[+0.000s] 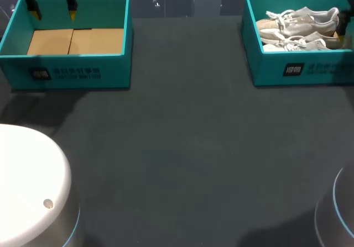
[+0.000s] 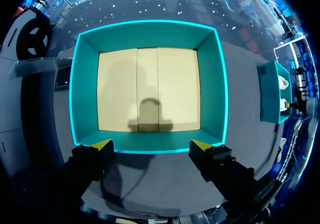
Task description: Take the shoe out of the shoebox, open the shoe tongue, remove and reinsert the insole, then place the shoe into the shoebox
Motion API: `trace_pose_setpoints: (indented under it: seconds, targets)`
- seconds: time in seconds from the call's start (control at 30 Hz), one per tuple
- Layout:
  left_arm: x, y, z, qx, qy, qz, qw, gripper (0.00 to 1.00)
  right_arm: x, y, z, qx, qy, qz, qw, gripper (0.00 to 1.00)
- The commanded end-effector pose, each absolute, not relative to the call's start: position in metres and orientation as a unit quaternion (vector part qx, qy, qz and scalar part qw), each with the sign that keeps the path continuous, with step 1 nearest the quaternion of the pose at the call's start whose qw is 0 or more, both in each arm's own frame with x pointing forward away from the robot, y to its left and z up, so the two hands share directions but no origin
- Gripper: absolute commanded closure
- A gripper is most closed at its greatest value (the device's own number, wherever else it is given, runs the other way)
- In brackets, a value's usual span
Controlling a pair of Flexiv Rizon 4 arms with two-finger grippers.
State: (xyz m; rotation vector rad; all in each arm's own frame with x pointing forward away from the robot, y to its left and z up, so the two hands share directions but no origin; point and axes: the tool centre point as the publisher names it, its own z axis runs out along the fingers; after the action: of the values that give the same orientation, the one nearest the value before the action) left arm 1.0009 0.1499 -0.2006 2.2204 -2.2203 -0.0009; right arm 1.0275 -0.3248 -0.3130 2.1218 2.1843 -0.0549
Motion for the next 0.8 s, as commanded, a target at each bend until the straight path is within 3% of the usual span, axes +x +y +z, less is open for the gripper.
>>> trace_pose_setpoints:
  seconds: [0.03, 0.7, 0.8]
  targets:
    - [1.001, 0.15, -0.2, 0.707, -0.707, 0.0, 0.001, 0.0, 1.029, -0.324, -0.32, 0.697, 0.715, -0.016, 0.049, 0.18]
    - [1.001, 0.15, -0.2, 0.707, -0.707, 0.0, 0.001, 0.0, 1.03, -0.324, -0.354, 0.703, 0.709, -0.025, 0.045, 0.23]
    - [1.001, 0.15, -0.2, 0.707, -0.707, 0.0, 0.001, 0.0, 1.03, -0.325, -0.356, 0.704, 0.708, -0.025, 0.044, 0.32]
